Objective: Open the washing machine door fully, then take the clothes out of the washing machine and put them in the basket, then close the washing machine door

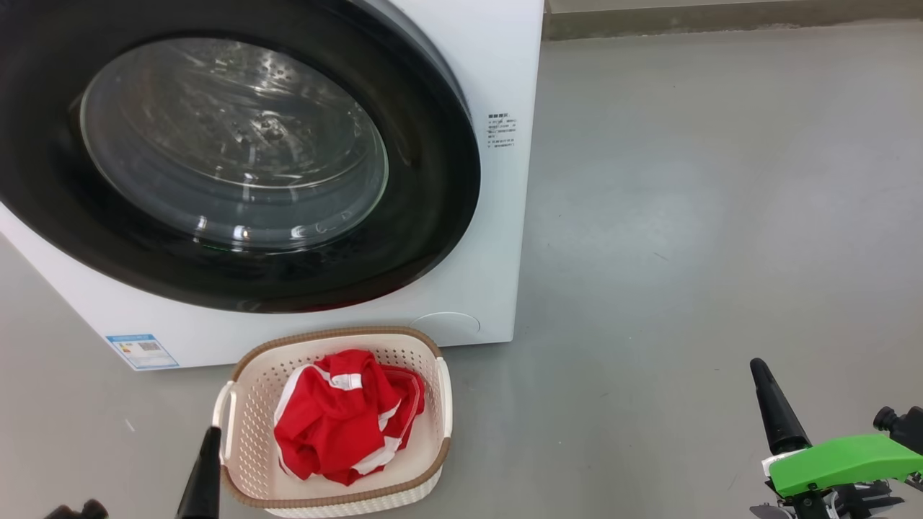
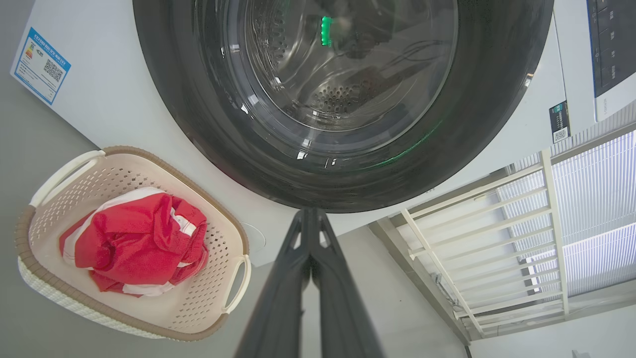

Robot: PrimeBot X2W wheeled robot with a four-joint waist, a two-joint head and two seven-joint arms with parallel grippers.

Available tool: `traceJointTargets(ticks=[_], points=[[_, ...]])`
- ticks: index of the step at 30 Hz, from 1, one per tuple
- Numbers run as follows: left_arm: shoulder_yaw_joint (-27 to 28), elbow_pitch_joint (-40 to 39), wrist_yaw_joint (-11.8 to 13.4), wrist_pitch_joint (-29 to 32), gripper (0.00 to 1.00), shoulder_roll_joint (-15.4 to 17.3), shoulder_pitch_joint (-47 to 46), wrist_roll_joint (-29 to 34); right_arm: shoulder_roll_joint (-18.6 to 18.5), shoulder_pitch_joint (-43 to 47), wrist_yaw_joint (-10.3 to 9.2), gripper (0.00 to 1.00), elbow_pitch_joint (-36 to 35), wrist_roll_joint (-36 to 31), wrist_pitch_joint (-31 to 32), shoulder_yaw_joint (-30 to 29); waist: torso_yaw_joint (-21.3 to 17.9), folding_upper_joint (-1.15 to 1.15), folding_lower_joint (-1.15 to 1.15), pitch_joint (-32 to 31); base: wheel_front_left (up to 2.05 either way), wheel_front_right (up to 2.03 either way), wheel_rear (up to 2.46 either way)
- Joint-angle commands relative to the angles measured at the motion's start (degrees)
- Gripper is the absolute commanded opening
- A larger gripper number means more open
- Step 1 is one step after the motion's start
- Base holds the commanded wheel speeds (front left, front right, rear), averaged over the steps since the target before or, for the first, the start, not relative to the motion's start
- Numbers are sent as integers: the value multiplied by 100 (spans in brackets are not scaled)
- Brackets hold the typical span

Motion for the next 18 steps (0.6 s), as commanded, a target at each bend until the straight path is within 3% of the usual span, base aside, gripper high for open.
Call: traceJointTargets(ticks=[1, 18], points=[[99, -109, -22, 32, 0, 50, -280, -160, -64, -246, -3, 0, -165, 157, 46, 9, 3, 0, 0, -4, 0, 0, 0], [109, -65, -27, 311, 0, 54, -416, -1226, -17, -318, -4, 0, -212, 1085, 337, -95, 48, 0, 0, -53, 0, 0, 0]])
